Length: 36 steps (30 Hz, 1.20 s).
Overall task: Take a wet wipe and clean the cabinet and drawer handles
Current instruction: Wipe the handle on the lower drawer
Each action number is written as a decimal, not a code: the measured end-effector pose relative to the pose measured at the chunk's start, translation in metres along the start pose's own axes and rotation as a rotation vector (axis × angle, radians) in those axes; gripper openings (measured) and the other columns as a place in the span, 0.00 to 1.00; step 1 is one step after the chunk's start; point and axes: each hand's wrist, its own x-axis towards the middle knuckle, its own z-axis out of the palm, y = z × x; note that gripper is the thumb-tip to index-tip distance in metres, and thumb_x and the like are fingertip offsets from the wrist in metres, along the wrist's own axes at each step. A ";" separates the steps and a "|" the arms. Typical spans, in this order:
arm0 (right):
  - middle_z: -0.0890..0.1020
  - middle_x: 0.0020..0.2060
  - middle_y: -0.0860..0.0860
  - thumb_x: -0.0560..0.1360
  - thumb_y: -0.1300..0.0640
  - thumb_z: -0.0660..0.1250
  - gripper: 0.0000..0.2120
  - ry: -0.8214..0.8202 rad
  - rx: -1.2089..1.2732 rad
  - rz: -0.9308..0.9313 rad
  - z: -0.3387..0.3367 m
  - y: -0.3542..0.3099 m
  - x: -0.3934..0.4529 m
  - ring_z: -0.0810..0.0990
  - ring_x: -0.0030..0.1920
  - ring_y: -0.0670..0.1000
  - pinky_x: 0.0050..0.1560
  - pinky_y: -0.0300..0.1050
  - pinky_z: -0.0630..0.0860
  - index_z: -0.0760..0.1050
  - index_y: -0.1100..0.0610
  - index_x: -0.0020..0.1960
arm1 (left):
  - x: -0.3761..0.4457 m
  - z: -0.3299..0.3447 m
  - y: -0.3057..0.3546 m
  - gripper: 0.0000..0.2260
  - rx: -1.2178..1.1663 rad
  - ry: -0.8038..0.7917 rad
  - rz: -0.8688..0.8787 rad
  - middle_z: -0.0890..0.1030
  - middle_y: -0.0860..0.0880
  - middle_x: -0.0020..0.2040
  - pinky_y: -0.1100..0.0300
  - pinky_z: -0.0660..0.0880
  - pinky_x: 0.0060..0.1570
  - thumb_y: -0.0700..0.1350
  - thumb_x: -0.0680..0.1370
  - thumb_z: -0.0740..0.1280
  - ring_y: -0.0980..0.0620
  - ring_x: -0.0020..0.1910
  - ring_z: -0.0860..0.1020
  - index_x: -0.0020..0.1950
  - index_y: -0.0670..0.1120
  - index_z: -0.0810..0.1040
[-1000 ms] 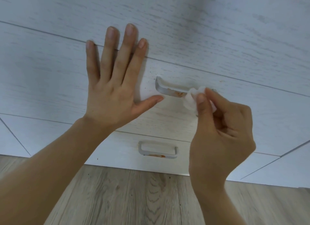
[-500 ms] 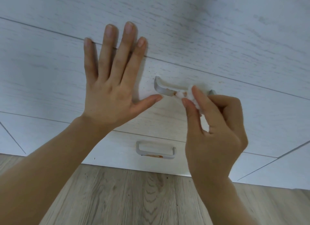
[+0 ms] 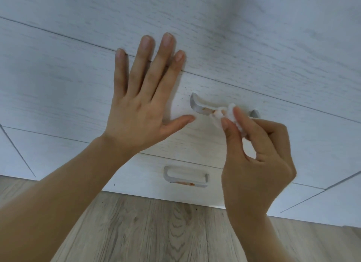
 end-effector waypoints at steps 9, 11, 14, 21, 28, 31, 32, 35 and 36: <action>0.72 0.40 0.47 0.73 0.59 0.72 0.09 -0.014 -0.078 -0.207 0.001 0.015 0.008 0.72 0.41 0.47 0.41 0.47 0.68 0.79 0.56 0.52 | 0.000 0.001 -0.001 0.41 -0.015 0.012 0.005 0.56 0.39 0.72 0.45 0.40 0.72 0.70 0.76 0.56 0.36 0.70 0.56 0.75 0.40 0.55; 0.73 0.40 0.49 0.73 0.59 0.71 0.10 -0.039 -0.047 -0.198 0.000 0.013 0.008 0.74 0.37 0.52 0.36 0.50 0.72 0.78 0.59 0.53 | 0.001 0.002 0.000 0.40 -0.022 0.015 0.005 0.57 0.39 0.72 0.45 0.40 0.72 0.70 0.76 0.56 0.35 0.70 0.56 0.74 0.40 0.56; 0.72 0.39 0.49 0.74 0.60 0.70 0.08 -0.079 -0.034 -0.226 0.004 0.008 0.008 0.74 0.35 0.53 0.33 0.51 0.73 0.80 0.62 0.52 | 0.001 0.003 0.001 0.40 0.005 0.038 -0.004 0.58 0.39 0.71 0.44 0.41 0.72 0.70 0.76 0.56 0.35 0.70 0.57 0.74 0.40 0.57; 0.71 0.36 0.49 0.72 0.61 0.72 0.08 -0.067 -0.028 -0.129 0.007 -0.004 0.006 0.73 0.33 0.51 0.33 0.46 0.72 0.81 0.61 0.50 | 0.000 0.004 0.002 0.40 -0.004 0.061 -0.004 0.60 0.38 0.72 0.43 0.43 0.72 0.69 0.76 0.56 0.35 0.70 0.57 0.74 0.39 0.58; 0.73 0.42 0.42 0.75 0.61 0.69 0.10 -0.046 0.105 -0.064 0.003 -0.001 0.010 0.73 0.40 0.40 0.40 0.32 0.70 0.77 0.57 0.55 | 0.000 0.004 0.000 0.40 -0.019 0.054 -0.003 0.59 0.39 0.72 0.44 0.41 0.72 0.69 0.76 0.58 0.36 0.71 0.56 0.75 0.40 0.57; 0.75 0.42 0.45 0.77 0.57 0.67 0.07 -0.056 -0.020 -0.235 0.008 0.006 0.011 0.73 0.42 0.46 0.40 0.52 0.73 0.80 0.56 0.53 | 0.000 0.004 0.000 0.40 -0.020 0.056 -0.004 0.59 0.39 0.72 0.43 0.42 0.72 0.69 0.76 0.58 0.36 0.71 0.56 0.75 0.40 0.57; 0.76 0.43 0.45 0.77 0.56 0.67 0.07 -0.069 -0.088 -0.299 0.006 0.012 0.012 0.72 0.44 0.48 0.39 0.56 0.72 0.80 0.56 0.53 | -0.001 0.005 0.001 0.40 -0.025 0.055 -0.004 0.59 0.40 0.72 0.43 0.43 0.72 0.69 0.76 0.58 0.36 0.71 0.56 0.75 0.40 0.57; 0.80 0.43 0.48 0.78 0.53 0.67 0.10 -0.132 -0.204 -0.454 -0.003 0.029 0.018 0.72 0.47 0.51 0.43 0.55 0.68 0.80 0.57 0.55 | -0.001 0.006 0.000 0.40 -0.035 0.055 -0.007 0.59 0.40 0.72 0.43 0.43 0.72 0.69 0.76 0.58 0.37 0.71 0.56 0.75 0.40 0.57; 0.82 0.43 0.51 0.77 0.53 0.67 0.10 -0.148 -0.213 -0.491 -0.004 0.031 0.019 0.73 0.46 0.51 0.44 0.52 0.67 0.80 0.58 0.55 | -0.001 0.006 0.001 0.40 -0.036 0.058 -0.008 0.59 0.40 0.72 0.43 0.43 0.72 0.69 0.76 0.57 0.36 0.71 0.56 0.75 0.40 0.57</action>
